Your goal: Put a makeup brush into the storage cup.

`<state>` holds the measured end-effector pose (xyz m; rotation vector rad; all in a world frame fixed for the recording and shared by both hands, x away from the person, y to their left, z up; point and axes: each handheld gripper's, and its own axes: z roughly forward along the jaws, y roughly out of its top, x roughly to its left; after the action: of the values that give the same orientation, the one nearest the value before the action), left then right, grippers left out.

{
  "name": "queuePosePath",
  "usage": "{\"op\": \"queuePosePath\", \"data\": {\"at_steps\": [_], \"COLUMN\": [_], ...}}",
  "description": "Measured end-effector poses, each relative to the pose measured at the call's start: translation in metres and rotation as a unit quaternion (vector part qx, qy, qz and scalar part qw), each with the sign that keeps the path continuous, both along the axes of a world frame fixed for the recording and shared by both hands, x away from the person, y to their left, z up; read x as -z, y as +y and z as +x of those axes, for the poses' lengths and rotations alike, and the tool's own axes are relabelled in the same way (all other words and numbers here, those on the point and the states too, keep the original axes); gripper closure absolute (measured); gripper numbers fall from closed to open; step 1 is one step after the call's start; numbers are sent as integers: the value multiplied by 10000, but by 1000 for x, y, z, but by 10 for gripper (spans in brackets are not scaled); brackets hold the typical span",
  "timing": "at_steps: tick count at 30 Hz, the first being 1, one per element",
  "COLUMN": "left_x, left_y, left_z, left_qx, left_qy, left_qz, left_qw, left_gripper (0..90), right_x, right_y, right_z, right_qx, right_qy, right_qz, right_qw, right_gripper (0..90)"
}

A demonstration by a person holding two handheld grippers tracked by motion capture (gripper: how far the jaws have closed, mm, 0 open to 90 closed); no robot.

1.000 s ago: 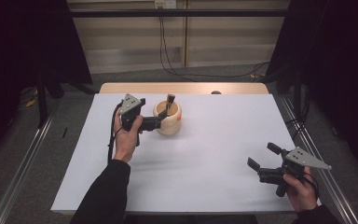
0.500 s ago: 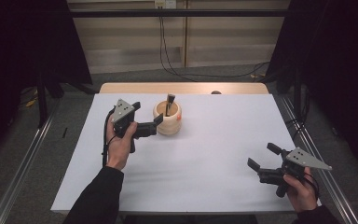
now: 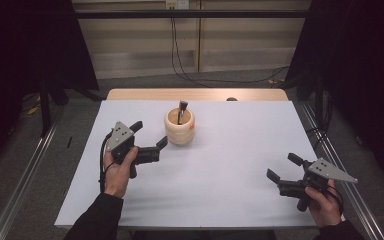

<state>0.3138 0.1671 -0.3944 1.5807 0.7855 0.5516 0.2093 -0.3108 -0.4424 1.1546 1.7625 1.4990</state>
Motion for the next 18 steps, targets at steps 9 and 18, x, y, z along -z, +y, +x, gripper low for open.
{"op": "queuePosePath", "data": {"at_steps": [9, 18], "left_x": [6, 17], "left_y": [15, 35], "left_z": [-22, -43], "left_qx": [-36, -177], "left_qy": [46, 84], "left_qz": [-113, 104], "left_qw": [9999, 9998], "left_gripper": [4, 7], "right_x": [0, 0], "right_y": [0, -1], "right_z": [-1, -1], "right_qx": [81, 94], "right_qy": [13, 30], "right_qz": [-29, -14], "right_qw": [10000, 10000], "right_gripper": [0, 0]}}
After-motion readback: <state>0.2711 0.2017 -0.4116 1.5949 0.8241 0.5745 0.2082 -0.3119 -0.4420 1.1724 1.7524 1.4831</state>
